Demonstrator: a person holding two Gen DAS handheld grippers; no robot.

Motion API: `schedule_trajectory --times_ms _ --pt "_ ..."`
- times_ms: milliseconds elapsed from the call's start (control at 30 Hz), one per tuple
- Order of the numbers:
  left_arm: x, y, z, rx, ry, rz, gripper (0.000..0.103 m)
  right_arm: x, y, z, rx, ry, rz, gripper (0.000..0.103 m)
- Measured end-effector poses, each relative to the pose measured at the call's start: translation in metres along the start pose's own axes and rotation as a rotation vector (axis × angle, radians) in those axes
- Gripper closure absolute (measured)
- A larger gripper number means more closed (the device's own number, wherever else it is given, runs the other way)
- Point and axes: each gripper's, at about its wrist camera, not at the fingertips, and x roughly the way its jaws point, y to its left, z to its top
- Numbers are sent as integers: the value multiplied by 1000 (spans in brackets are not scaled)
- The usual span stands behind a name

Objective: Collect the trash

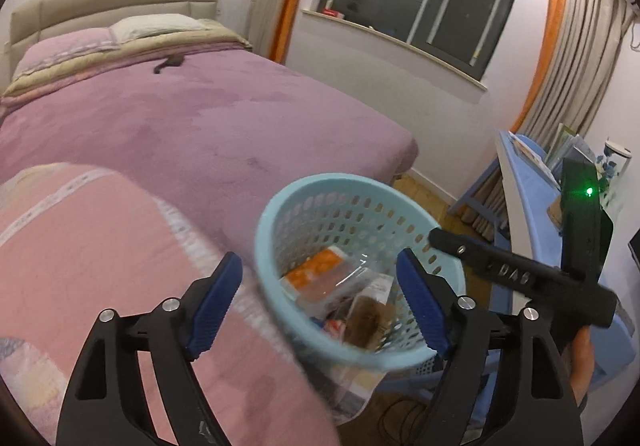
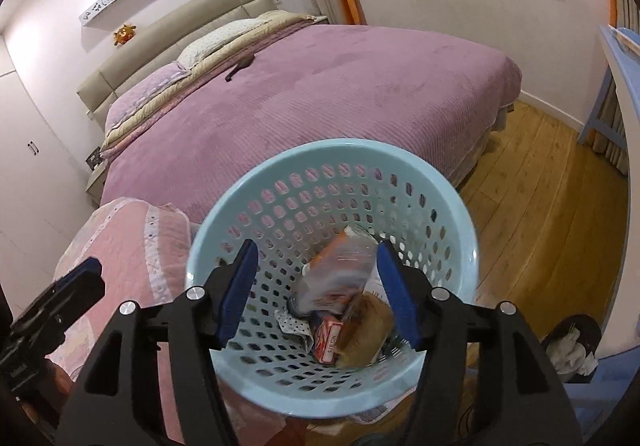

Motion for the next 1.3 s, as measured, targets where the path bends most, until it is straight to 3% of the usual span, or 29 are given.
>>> schedule_trajectory --times_ms 200,467,633,767,833,1033,1100,1300 --pt "-40 17 -22 -25 -74 80 19 -19 29 -9 -69 -28 11 45" --pt "-103 29 -59 -40 -221 283 12 -57 73 -35 -153 -137 39 44" --pt "-127 37 -85 -51 -301 430 11 -80 97 -60 -209 -268 23 42" --pt "-142 39 -95 -67 -386 504 11 -103 115 -78 -265 -442 -24 37" --pt "-146 39 -98 -71 -429 541 11 -111 122 -88 -298 -510 0 32" --pt "-152 40 -107 -65 -468 551 11 -115 130 -102 -308 -549 5 19" --pt "-152 41 -109 -79 -470 540 11 -113 132 -101 -303 -540 3 9" --pt "-153 38 -113 -76 -482 580 10 -100 136 -106 -322 -536 -48 8"
